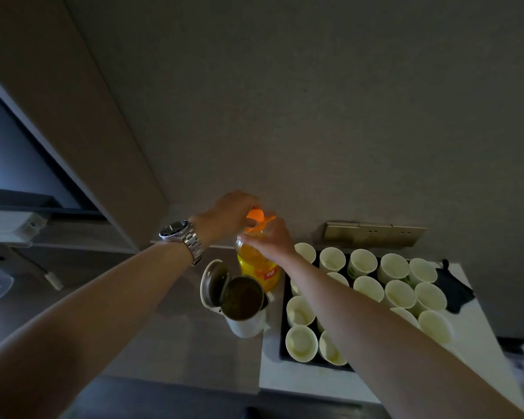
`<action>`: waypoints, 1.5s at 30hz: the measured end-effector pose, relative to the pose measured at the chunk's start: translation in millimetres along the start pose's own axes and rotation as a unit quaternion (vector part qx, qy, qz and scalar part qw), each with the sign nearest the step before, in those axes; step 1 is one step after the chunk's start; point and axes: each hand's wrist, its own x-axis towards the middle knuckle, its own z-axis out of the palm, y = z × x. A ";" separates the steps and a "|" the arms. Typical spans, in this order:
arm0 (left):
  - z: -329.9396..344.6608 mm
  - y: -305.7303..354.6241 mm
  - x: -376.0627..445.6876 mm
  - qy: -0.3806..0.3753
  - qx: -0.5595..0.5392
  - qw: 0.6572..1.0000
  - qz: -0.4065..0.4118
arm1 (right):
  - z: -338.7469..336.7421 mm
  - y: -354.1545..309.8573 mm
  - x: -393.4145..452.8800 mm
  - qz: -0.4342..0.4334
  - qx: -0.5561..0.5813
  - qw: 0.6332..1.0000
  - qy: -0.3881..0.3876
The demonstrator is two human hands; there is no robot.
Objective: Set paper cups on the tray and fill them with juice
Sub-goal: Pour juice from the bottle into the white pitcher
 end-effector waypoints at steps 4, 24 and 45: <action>-5.6 10.8 1.1 0.023 0.071 0.997 -0.037 | -2.2 -2.7 -2.6 0.013 0.021 1.000 0.006; 8.5 23.9 -5.9 -0.023 0.127 0.992 0.011 | -18.4 -24.2 -18.9 0.017 0.025 0.999 -0.037; 47.1 -27.9 -97.7 -0.012 -0.216 0.928 -0.303 | 20.3 -26.8 -135.7 0.077 -0.021 0.988 0.130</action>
